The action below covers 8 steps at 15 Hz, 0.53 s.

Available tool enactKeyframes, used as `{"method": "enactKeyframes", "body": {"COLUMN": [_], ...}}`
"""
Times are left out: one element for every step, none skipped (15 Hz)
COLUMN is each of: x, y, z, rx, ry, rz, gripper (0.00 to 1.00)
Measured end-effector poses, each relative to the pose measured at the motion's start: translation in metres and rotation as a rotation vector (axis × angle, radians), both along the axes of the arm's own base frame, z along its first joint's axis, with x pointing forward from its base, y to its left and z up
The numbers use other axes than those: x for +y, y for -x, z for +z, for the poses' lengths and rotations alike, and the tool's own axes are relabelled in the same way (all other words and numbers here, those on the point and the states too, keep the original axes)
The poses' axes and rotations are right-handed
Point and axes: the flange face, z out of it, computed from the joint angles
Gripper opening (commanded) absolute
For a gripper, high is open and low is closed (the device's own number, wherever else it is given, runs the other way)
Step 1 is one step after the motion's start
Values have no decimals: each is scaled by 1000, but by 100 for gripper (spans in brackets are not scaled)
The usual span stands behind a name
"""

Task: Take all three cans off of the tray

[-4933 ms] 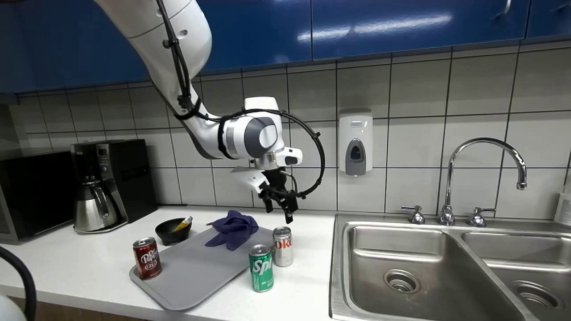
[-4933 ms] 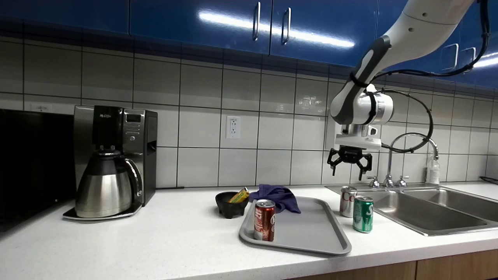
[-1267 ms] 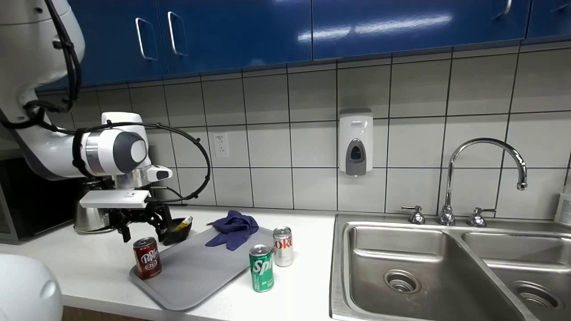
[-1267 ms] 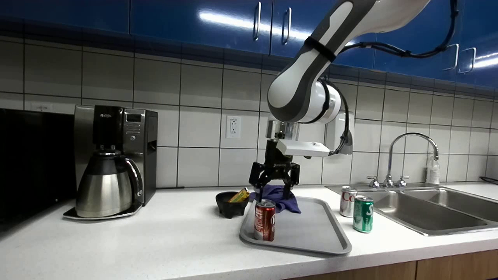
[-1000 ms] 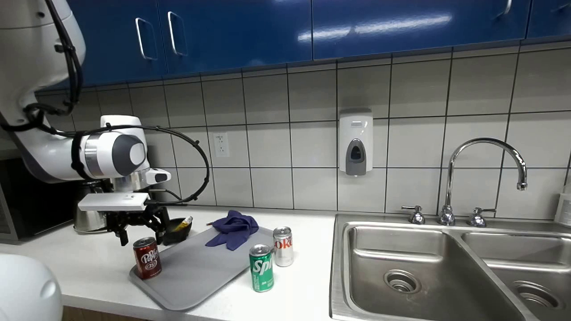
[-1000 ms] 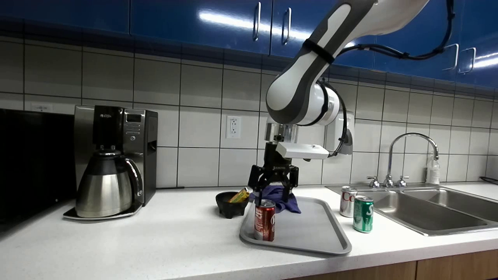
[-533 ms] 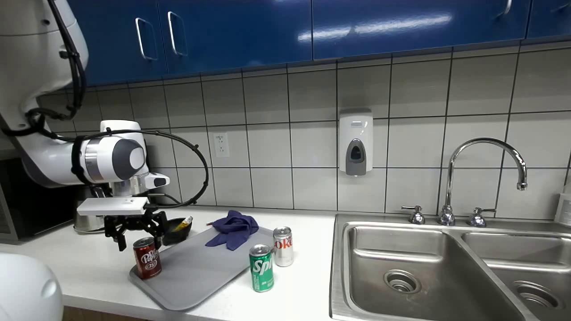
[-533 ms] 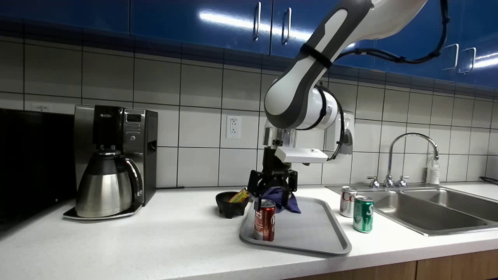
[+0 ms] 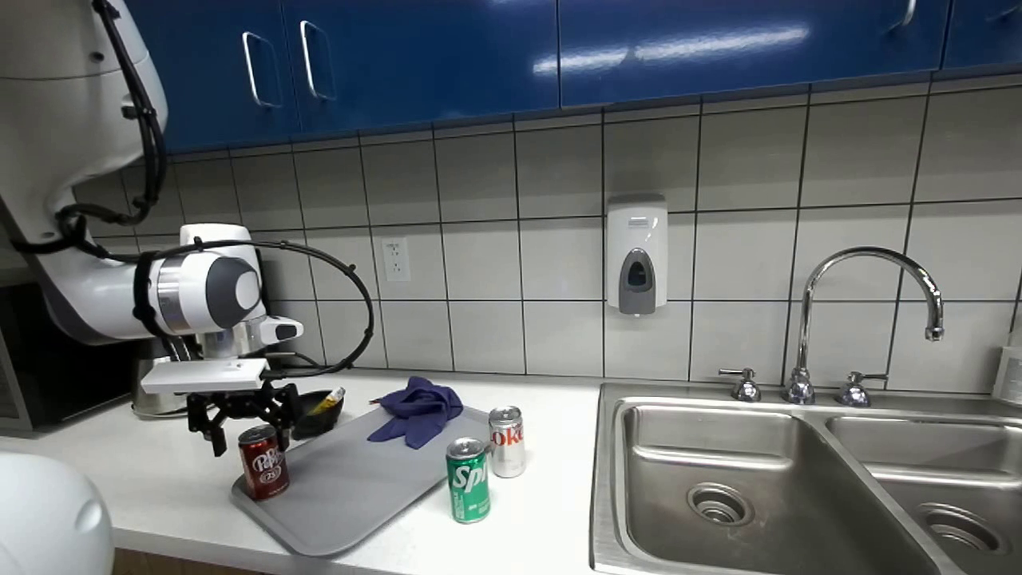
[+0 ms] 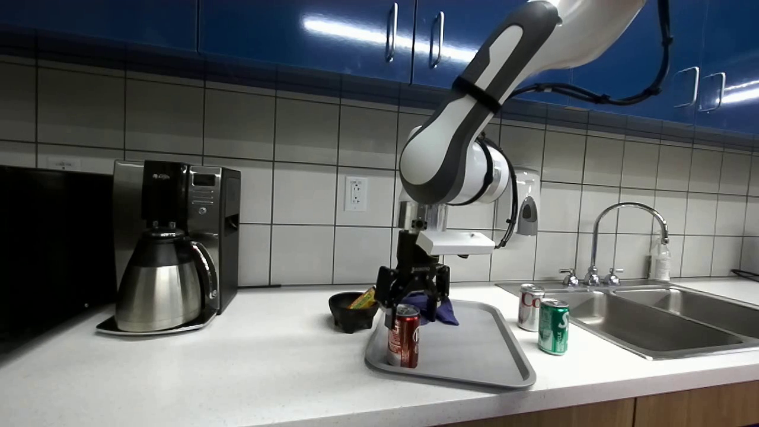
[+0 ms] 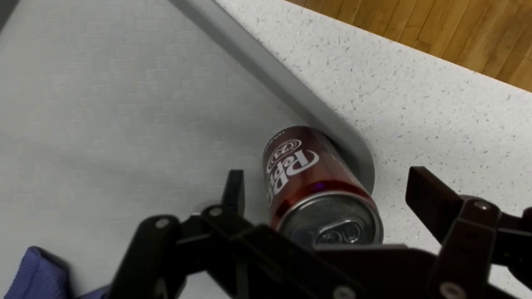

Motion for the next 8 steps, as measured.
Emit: {"method": "enactKeyframes", "body": {"x": [1, 1, 2, 2, 3, 3, 4, 4], "y": [-1, -2, -3, -4, -5, -6, -7, -8], "z": [-1, -1, -2, -3, -3, -4, -5, -5], "rx": [-2, -3, -3, -4, -5, -5, -5, -6], "ry": [2, 2, 3, 4, 5, 6, 7, 8], "rz": [4, 7, 10, 12, 15, 18, 19, 22], "gripper": [100, 100, 100, 100, 100, 100, 100, 100]}}
